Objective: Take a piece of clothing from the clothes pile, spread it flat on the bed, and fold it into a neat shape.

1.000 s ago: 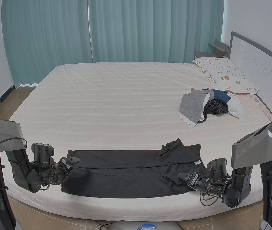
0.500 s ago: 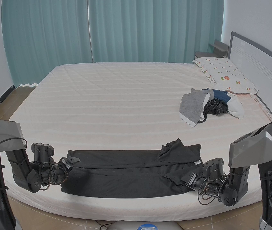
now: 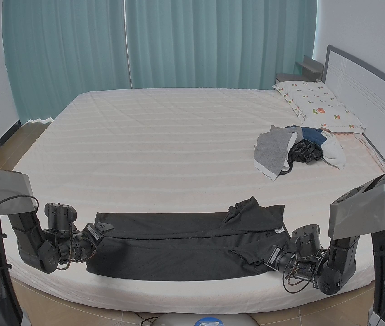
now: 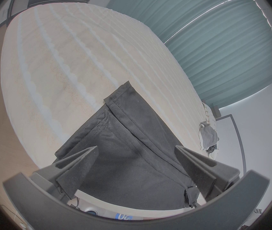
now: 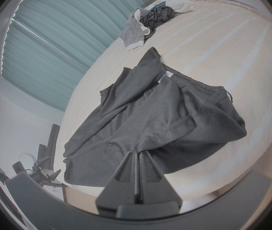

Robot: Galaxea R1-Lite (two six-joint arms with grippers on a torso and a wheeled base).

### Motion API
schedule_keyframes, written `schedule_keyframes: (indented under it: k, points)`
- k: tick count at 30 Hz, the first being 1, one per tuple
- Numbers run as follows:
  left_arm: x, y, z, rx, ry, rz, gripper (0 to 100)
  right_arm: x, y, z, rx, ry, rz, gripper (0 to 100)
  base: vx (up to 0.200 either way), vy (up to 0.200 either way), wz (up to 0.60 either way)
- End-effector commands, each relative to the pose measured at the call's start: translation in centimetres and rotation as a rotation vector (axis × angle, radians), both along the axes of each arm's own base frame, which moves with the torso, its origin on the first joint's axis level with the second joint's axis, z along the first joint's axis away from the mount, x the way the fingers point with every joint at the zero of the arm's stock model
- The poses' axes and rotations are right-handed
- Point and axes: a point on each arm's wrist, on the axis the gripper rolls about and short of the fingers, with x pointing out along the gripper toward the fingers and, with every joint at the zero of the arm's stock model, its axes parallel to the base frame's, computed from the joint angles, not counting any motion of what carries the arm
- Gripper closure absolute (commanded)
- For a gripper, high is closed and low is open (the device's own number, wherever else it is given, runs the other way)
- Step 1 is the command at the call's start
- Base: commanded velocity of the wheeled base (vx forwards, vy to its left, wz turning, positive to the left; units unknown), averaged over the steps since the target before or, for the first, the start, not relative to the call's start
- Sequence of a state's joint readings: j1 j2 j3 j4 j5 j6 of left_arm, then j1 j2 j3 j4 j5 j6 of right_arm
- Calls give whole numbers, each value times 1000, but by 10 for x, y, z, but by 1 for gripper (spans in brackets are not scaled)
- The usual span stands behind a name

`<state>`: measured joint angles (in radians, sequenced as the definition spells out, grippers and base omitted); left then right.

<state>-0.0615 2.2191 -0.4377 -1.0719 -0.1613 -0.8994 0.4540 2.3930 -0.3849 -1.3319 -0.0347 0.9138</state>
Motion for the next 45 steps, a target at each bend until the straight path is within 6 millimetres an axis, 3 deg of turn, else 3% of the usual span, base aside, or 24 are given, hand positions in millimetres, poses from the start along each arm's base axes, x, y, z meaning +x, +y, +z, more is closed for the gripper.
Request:
schedule_keyframes:
  k: [1,14,15,23,31,33,35,41,45]
  points:
    - [-1,0,-1,1,4,0,0,-7,9,13,32,-20,23,100,0,0,0]
    - [0,0,-2,1,5,0,0,-20,4,13,3,13,28,100,0,0,0]
    - [0,0,-2,1,5,0,0,-20,4,13,3,13,28,0,0,0,0]
    - [0,-1,-2,11,6,9,0,-26,-1,25,1,-23,45,0,0,0,0]
    - [0,-1,-3,11,8,7,0,-21,-28,45,-10,-81,-24,0,0,0,0]
    - [0,-1,-3,11,8,5,0,-19,-31,43,-18,-83,-31,0,0,0,0]
    - [0,-1,-4,13,10,6,0,-12,-38,29,-41,-49,-53,0,0,0,0]
    - [0,-1,-4,13,10,6,0,12,-40,1,-60,-59,-67,0,0,0,0]
    - [0,-1,-4,13,10,6,0,20,-37,-7,-64,-63,-62,0,0,0,0]
